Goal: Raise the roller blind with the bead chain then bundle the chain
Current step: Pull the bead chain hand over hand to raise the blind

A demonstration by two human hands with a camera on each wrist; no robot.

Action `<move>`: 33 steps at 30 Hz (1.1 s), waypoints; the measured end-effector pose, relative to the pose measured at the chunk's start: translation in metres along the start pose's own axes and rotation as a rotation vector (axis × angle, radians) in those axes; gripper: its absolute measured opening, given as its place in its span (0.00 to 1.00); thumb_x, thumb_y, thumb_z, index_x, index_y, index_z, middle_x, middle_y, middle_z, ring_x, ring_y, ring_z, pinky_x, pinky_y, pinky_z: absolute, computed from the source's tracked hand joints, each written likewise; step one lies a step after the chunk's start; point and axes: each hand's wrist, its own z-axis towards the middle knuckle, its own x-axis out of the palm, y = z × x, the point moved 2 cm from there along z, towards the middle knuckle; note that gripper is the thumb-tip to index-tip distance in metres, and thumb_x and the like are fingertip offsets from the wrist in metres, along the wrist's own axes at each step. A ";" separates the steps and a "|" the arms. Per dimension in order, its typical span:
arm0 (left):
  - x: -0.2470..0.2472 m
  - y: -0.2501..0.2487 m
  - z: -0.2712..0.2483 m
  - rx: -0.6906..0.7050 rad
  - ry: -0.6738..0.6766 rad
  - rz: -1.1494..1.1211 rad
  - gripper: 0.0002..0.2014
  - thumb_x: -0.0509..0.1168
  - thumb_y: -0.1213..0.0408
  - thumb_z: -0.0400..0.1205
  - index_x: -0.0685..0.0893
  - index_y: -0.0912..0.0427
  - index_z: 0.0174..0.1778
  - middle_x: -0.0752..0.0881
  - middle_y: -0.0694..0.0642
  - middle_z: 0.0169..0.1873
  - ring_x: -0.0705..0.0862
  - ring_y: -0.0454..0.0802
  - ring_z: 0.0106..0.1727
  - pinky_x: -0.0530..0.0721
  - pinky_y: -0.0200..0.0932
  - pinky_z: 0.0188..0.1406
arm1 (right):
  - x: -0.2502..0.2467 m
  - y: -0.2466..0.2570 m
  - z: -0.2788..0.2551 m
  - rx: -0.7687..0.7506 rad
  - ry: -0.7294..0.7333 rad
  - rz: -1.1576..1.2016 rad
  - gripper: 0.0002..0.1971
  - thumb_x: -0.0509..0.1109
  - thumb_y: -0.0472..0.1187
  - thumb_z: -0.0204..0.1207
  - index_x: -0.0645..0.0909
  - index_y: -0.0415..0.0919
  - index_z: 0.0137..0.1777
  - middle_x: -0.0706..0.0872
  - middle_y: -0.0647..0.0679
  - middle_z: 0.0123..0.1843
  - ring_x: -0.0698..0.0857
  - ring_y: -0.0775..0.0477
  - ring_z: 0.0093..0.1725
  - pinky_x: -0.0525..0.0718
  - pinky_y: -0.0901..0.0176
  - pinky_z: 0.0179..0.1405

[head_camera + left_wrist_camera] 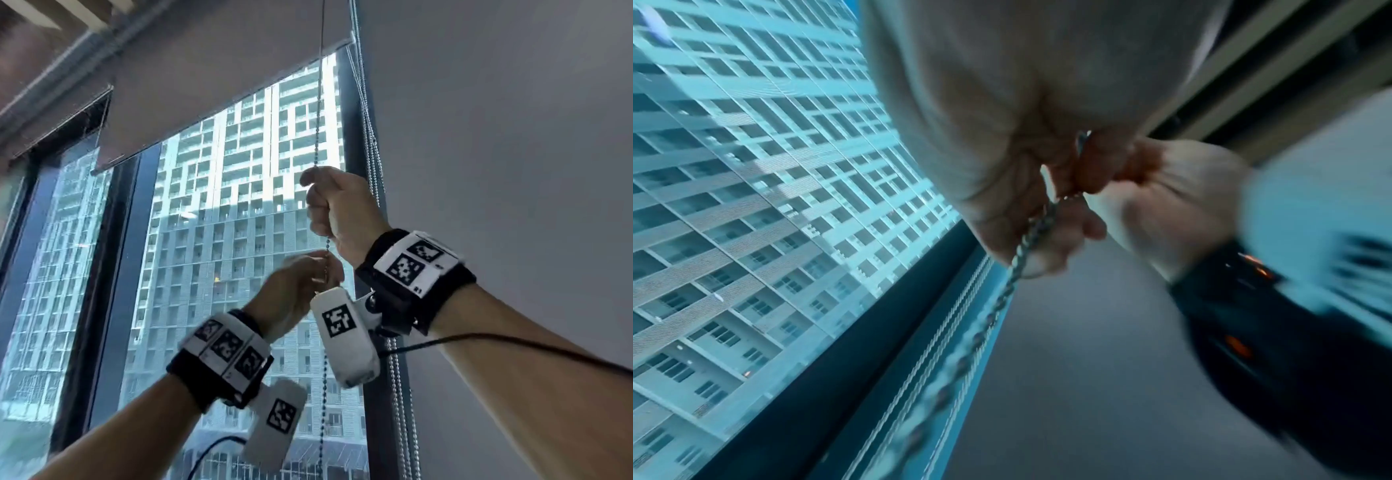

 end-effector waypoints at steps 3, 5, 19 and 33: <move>-0.014 -0.022 0.015 0.028 -0.041 -0.161 0.15 0.49 0.72 0.80 0.80 0.64 0.36 0.84 0.57 0.30 0.83 0.51 0.29 0.84 0.43 0.33 | 0.000 0.001 -0.014 -0.031 0.059 -0.050 0.16 0.53 0.35 0.88 0.77 0.38 0.39 0.68 0.58 0.18 0.63 0.59 0.16 0.61 0.67 0.15; -0.016 -0.041 0.025 0.040 -0.043 -0.158 0.15 0.48 0.67 0.83 0.80 0.64 0.43 0.83 0.58 0.33 0.82 0.53 0.33 0.83 0.48 0.37 | -0.005 -0.004 -0.029 -0.063 0.100 -0.143 0.16 0.54 0.36 0.88 0.76 0.38 0.39 0.68 0.58 0.19 0.63 0.59 0.17 0.62 0.67 0.16; 0.011 -0.094 0.055 0.201 -0.315 0.155 0.14 0.45 0.71 0.86 0.74 0.59 0.40 0.65 0.43 0.14 0.60 0.38 0.13 0.57 0.30 0.10 | -0.037 -0.036 -0.079 0.373 0.464 -0.026 0.16 0.59 0.31 0.78 0.82 0.34 0.61 0.84 0.24 0.61 0.85 0.40 0.49 0.86 0.49 0.55; 0.038 0.006 -0.015 0.016 0.035 0.009 0.14 0.62 0.54 0.81 0.82 0.64 0.45 0.67 0.67 0.43 0.58 0.60 0.40 0.59 0.46 0.36 | -0.025 0.037 0.007 0.128 -0.032 0.019 0.12 0.54 0.37 0.87 0.78 0.38 0.46 0.68 0.52 0.24 0.66 0.59 0.14 0.64 0.68 0.11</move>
